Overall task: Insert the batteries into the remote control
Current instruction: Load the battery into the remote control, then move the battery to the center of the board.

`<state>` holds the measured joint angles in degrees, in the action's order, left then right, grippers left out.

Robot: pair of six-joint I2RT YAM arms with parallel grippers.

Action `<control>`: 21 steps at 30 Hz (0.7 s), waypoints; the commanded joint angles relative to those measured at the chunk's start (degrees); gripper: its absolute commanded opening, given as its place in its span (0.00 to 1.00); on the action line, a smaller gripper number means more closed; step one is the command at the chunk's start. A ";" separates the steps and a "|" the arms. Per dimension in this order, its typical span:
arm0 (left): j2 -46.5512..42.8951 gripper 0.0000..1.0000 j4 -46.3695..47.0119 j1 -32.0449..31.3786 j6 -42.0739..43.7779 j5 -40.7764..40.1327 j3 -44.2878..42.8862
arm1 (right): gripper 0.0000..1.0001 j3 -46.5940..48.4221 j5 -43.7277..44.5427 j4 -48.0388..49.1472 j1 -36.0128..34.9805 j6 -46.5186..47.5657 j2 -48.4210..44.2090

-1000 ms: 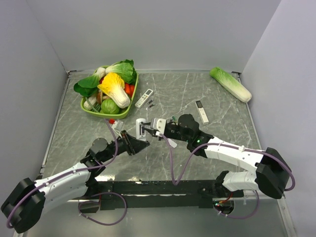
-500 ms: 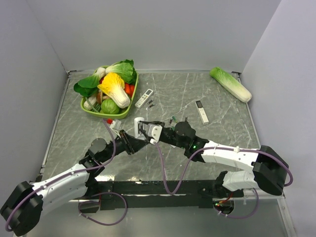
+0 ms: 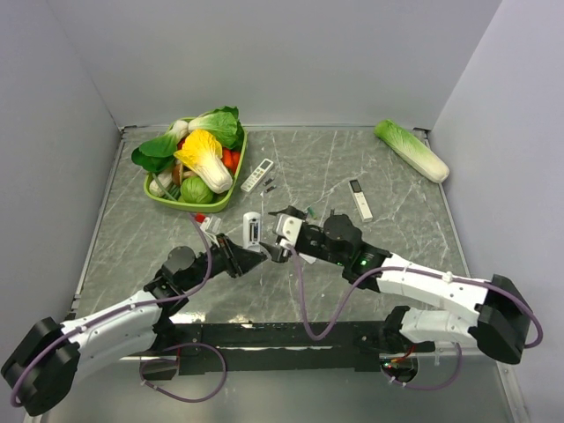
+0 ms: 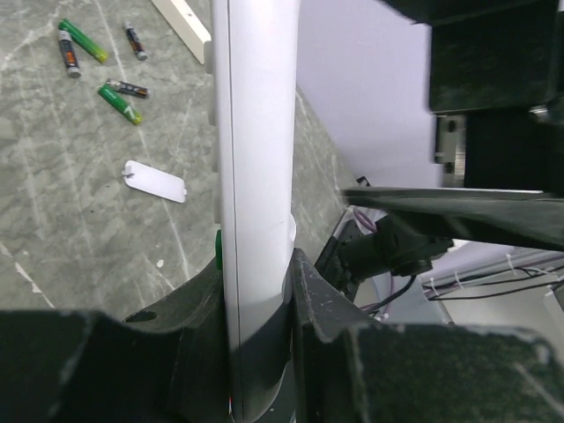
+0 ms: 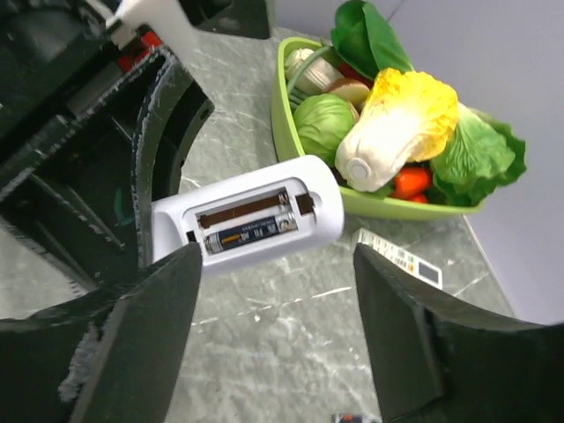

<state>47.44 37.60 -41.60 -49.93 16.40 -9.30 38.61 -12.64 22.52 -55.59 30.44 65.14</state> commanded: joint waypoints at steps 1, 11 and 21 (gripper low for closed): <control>0.99 0.01 3.44 -0.14 3.17 -2.16 -1.07 | 0.83 2.61 0.25 -3.71 2.32 -7.57 -5.29; 2.39 0.01 9.05 0.12 5.55 -2.61 3.67 | 1.00 11.03 12.56 -28.19 13.13 -30.24 -5.39; 6.08 0.01 14.69 0.12 6.25 0.29 5.26 | 1.00 17.28 0.62 -43.69 29.03 -36.94 8.93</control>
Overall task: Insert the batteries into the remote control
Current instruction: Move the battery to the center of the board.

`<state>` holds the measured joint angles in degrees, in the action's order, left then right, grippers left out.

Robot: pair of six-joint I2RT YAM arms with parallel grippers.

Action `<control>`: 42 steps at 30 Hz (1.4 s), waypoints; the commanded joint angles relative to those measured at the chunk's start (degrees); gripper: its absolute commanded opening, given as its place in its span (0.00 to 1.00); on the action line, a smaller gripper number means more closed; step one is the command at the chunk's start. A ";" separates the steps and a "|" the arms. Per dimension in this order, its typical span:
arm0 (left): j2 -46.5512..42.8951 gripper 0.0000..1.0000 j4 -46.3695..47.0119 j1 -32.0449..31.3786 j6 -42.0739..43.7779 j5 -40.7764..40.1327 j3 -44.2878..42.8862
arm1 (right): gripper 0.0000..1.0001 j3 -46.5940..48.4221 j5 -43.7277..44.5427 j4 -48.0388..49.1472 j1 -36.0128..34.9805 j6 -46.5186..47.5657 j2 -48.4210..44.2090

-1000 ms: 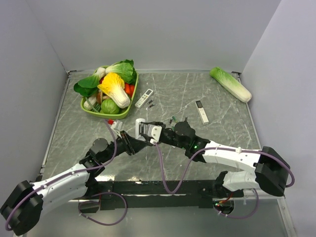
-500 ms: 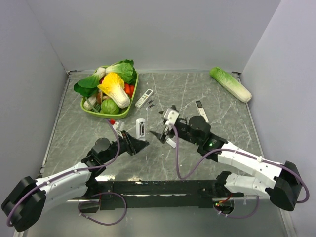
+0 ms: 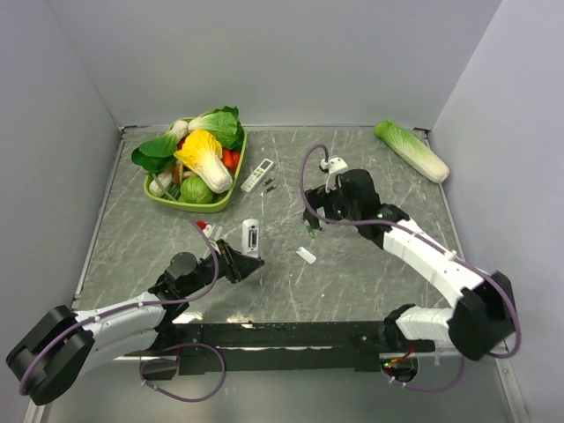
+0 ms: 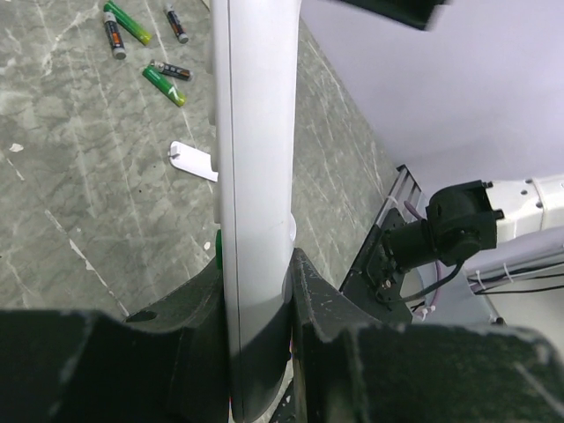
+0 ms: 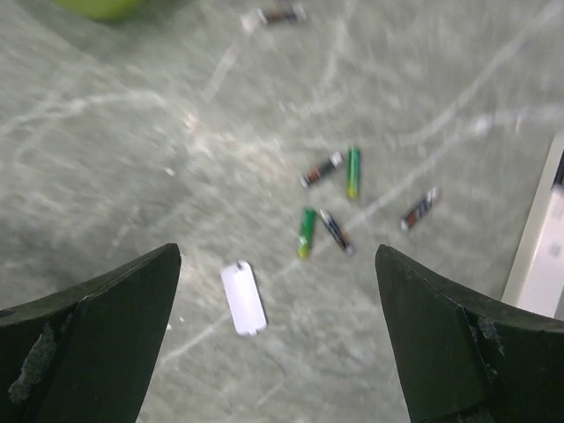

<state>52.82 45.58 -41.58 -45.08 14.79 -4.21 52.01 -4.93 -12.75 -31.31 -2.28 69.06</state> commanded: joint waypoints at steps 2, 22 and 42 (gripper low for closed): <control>1.06 0.01 6.98 0.19 1.66 2.44 0.16 | 1.00 4.68 -8.08 -8.69 5.99 -4.31 8.53; 1.94 0.01 6.01 0.19 3.51 3.32 -0.45 | 0.70 17.42 0.45 -15.28 10.13 -2.56 29.38; 4.92 0.01 7.94 0.19 3.24 4.81 -1.24 | 0.53 21.29 -6.06 -19.85 8.20 5.53 34.91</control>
<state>57.28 49.10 -41.54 -42.68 18.24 -4.10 69.56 -10.63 -31.27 -21.91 1.28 102.06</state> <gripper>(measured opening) 0.286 0.558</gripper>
